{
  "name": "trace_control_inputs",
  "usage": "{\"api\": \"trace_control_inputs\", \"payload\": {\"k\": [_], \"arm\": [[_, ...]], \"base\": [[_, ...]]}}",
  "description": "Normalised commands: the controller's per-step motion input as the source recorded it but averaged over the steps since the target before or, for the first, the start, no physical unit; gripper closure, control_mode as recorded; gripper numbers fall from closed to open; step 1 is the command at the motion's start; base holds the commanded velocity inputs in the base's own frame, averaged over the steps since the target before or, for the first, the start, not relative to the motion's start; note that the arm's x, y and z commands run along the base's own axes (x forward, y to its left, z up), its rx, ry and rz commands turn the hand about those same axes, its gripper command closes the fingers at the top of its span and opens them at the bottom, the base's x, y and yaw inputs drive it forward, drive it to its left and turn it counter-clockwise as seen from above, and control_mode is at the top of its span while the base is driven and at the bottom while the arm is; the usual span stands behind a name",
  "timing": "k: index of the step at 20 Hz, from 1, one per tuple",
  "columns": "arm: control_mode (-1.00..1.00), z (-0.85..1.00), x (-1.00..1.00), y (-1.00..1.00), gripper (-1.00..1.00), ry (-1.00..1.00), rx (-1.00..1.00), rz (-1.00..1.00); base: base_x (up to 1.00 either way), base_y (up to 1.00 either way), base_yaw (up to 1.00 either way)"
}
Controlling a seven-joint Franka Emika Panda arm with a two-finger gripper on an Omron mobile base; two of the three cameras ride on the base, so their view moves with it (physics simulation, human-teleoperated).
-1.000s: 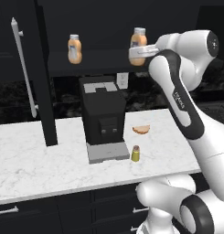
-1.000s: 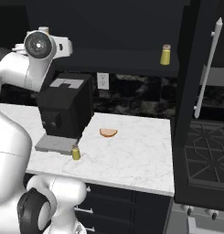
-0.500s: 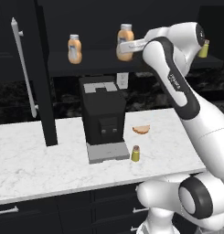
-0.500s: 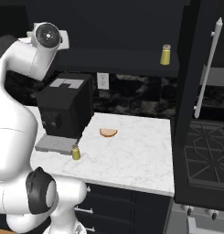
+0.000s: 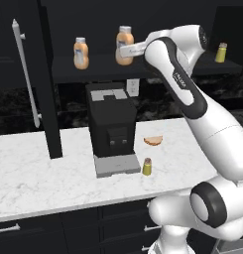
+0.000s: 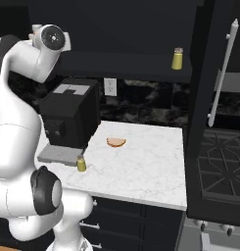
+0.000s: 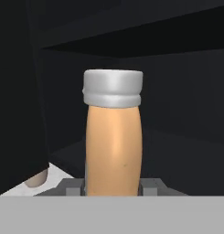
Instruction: Put the shaker and condiment bottle from the counter next to their counterparts in the cabinet.
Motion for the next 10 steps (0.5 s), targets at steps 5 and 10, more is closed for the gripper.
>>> {"api": "trace_control_inputs", "payload": {"k": [5, 10], "arm": [[-1.0, -0.08, 0.22, 0.16, 1.0, 0.0, 0.0, 0.05], [-1.0, -0.11, 0.2, 0.0, 1.0, 0.0, 0.0, 0.05]], "base": [[0.0, 0.0, 0.0], [0.0, 0.0, 0.0]]}}
